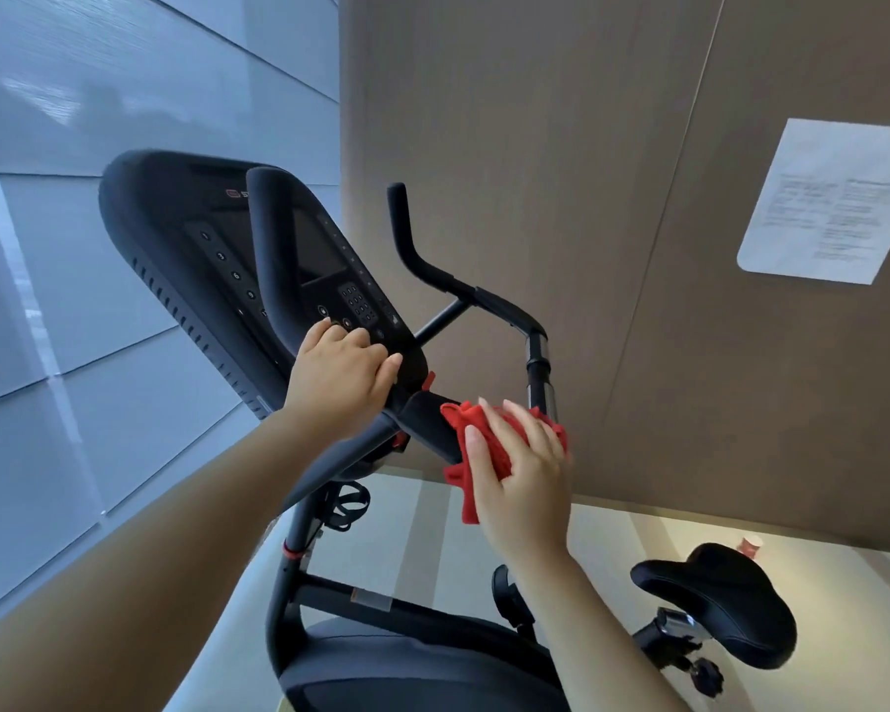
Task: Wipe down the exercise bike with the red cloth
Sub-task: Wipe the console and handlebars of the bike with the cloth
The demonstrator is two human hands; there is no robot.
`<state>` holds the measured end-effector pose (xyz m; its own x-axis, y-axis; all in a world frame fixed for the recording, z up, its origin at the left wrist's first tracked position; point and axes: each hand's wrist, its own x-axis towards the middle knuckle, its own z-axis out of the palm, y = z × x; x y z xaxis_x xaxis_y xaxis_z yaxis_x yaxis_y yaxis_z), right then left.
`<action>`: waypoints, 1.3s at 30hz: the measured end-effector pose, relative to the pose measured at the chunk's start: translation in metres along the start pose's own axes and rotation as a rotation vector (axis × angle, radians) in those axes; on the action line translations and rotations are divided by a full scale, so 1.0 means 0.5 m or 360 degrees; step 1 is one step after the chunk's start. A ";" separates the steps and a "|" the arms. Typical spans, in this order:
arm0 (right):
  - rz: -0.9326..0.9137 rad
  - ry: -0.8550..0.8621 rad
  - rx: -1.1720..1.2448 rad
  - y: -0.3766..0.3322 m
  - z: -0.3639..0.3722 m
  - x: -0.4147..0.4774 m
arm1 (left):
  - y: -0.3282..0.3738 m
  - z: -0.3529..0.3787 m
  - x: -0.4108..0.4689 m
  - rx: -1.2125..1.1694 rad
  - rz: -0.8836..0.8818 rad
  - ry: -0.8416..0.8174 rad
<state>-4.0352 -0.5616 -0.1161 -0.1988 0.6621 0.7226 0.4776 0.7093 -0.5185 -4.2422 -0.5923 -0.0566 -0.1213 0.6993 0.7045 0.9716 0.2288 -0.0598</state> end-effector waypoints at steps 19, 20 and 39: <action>-0.0199 0.0282 -0.0050 0.003 0.025 -0.008 | 0.007 -0.005 0.001 -0.0004 -0.0017 0.0008; -0.0299 0.0276 -0.0048 0.013 0.020 -0.006 | 0.007 -0.005 0.000 -0.0011 -0.0013 0.0001; -0.0354 0.0246 0.0145 -0.181 0.087 0.123 | -0.222 -0.092 0.099 0.0113 0.0841 0.0111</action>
<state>-4.1280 -0.5748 -0.0446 -0.1542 0.4480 0.8806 0.3563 0.8565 -0.3733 -4.3467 -0.6144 0.0175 0.3965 0.6856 0.6106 0.8803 -0.0953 -0.4647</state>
